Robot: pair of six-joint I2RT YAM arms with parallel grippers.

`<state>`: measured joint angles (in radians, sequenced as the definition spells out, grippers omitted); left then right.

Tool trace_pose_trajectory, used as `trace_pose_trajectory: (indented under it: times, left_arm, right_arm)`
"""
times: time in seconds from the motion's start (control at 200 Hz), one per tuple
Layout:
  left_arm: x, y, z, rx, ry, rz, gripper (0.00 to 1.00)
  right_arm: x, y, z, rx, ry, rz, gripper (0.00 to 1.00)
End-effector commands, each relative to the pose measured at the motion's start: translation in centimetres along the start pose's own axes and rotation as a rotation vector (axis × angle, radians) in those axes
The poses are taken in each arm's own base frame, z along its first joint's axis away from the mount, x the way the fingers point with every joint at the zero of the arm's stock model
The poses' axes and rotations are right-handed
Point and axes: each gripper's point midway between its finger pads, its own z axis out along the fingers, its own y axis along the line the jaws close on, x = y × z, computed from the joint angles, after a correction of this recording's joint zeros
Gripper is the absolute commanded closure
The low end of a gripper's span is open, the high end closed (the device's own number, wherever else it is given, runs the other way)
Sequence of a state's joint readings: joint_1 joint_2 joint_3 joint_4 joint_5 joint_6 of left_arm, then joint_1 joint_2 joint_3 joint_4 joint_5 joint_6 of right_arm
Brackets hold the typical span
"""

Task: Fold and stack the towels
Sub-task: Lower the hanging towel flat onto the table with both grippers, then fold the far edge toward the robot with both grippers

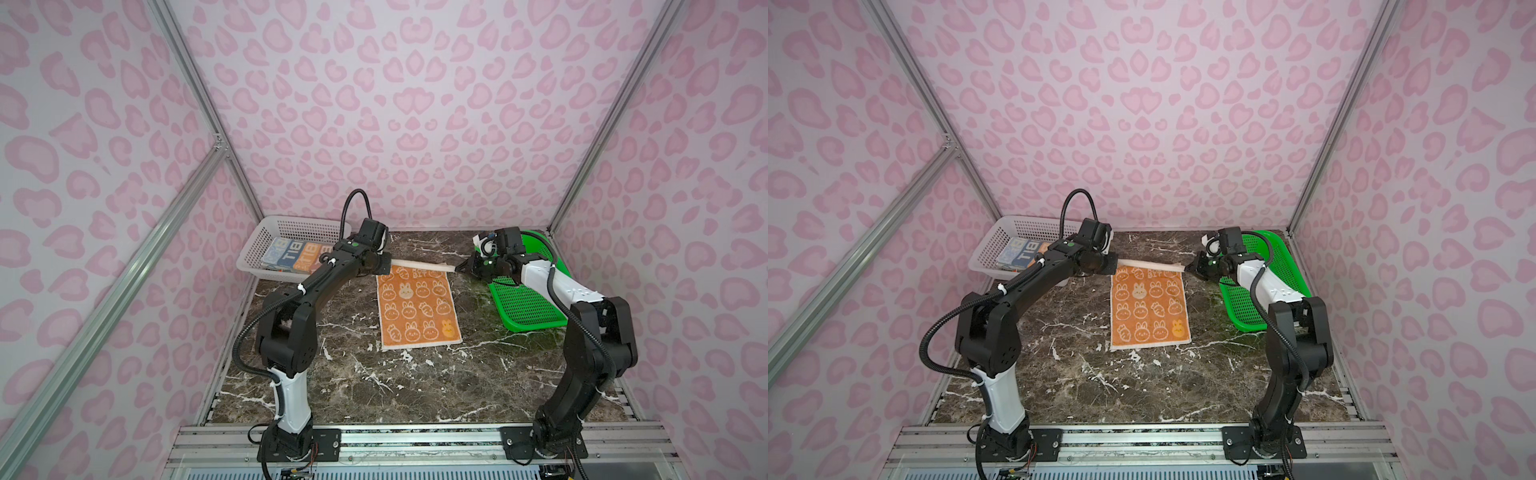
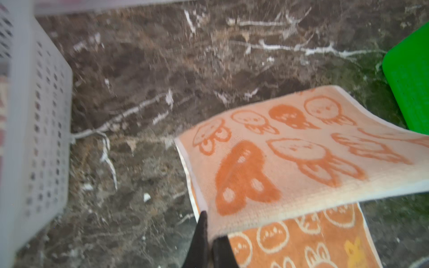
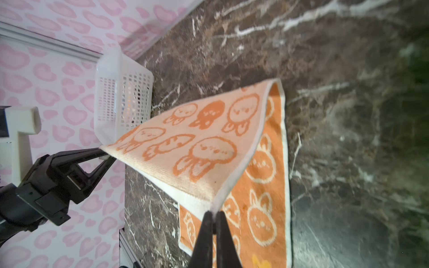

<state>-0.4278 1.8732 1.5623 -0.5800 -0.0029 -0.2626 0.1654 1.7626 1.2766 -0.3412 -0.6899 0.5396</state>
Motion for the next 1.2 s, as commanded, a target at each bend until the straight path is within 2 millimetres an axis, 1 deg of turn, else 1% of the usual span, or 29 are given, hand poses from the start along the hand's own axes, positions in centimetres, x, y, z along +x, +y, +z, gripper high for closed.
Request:
trace_pose_trajectory:
  times: [0.0,0.045,0.055,0.065,0.105,0.185,0.245,0.345,0.425,0.485,0.555,0.685,0.75,0.78,0.875,0.965,1.02,1.095,1.195]
  left_arm:
    - [2.1,0.5,-0.5,0.013,-0.012,-0.112,0.97]
    - [3.7,0.6,-0.5,0.009,0.011,-0.124,0.97]
    - [3.8,0.6,-0.6,0.008,0.011,-0.127,0.97]
    - [4.7,0.7,-0.3,0.003,0.03,-0.128,0.97]
    - [6.4,0.8,-0.3,-0.001,0.058,-0.129,0.97]
    - [9.0,0.8,-0.4,-0.011,0.096,-0.132,0.97]
    - [10.9,0.4,-0.4,-0.005,0.123,-0.126,0.97]
    - [13.6,-0.5,-0.2,-0.006,0.167,-0.097,0.94]
    - [15.2,-1.0,0.0,-0.013,0.192,-0.08,0.92]
    - [15.8,-1.4,0.0,-0.017,0.201,-0.068,0.91]
    - [15.9,-1.3,-0.1,-0.029,0.199,-0.062,0.91]
    - [14.5,-1.5,-1.2,-0.029,0.169,-0.045,0.9]
    - [14.2,-1.8,-1.7,-0.014,0.162,-0.031,0.9]
    - [14.2,-1.9,-1.8,-0.01,0.163,-0.028,0.89]
    - [14.9,-2.3,-1.3,0.011,0.185,-0.023,0.88]
    - [16.2,-2.7,-0.3,0.016,0.22,-0.014,0.88]
    - [16.9,-2.7,0.4,0.005,0.241,-0.008,0.88]
    - [17.7,-2.4,1.1,-0.012,0.267,0.0,0.88]
    - [18.5,-1.4,2.1,-0.067,0.295,0.019,0.9]
  right_arm:
    - [1.9,-1.9,-0.2,0.061,-0.009,0.005,1.0]
    - [3.2,-2.4,-0.2,0.074,0.005,0.009,1.0]
    - [3.5,-2.6,-0.2,0.077,0.011,0.01,1.0]
    - [3.9,-2.7,-0.2,0.08,0.017,0.012,1.0]
    - [5.0,-3.1,-0.1,0.089,0.035,0.011,1.0]
    - [7.4,-4.1,0.2,0.124,0.079,-0.002,1.0]
    - [8.9,-5.1,0.4,0.158,0.097,0.0,1.0]
    - [10.3,-6.5,0.5,0.185,0.108,0.024,1.0]
    - [10.9,-7.0,0.7,0.186,0.112,0.029,1.0]
    - [11.0,-7.0,0.6,0.185,0.113,0.031,1.0]
    - [10.6,-6.5,0.4,0.178,0.111,0.026,1.0]
    - [9.0,-4.9,-1.1,0.178,0.079,-0.017,1.0]
    - [8.8,-4.5,-1.8,0.187,0.072,-0.033,1.0]
    - [8.8,-4.7,-1.9,0.195,0.073,-0.036,1.0]
    - [9.9,-5.7,-1.4,0.209,0.1,-0.021,1.0]
    - [11.4,-7.0,-0.3,0.216,0.129,0.007,1.0]
    - [12.1,-7.5,0.2,0.217,0.14,0.015,1.0]
    - [13.1,-8.1,0.8,0.229,0.16,0.024,1.0]
    - [13.7,-8.7,1.6,0.226,0.17,0.044,1.0]
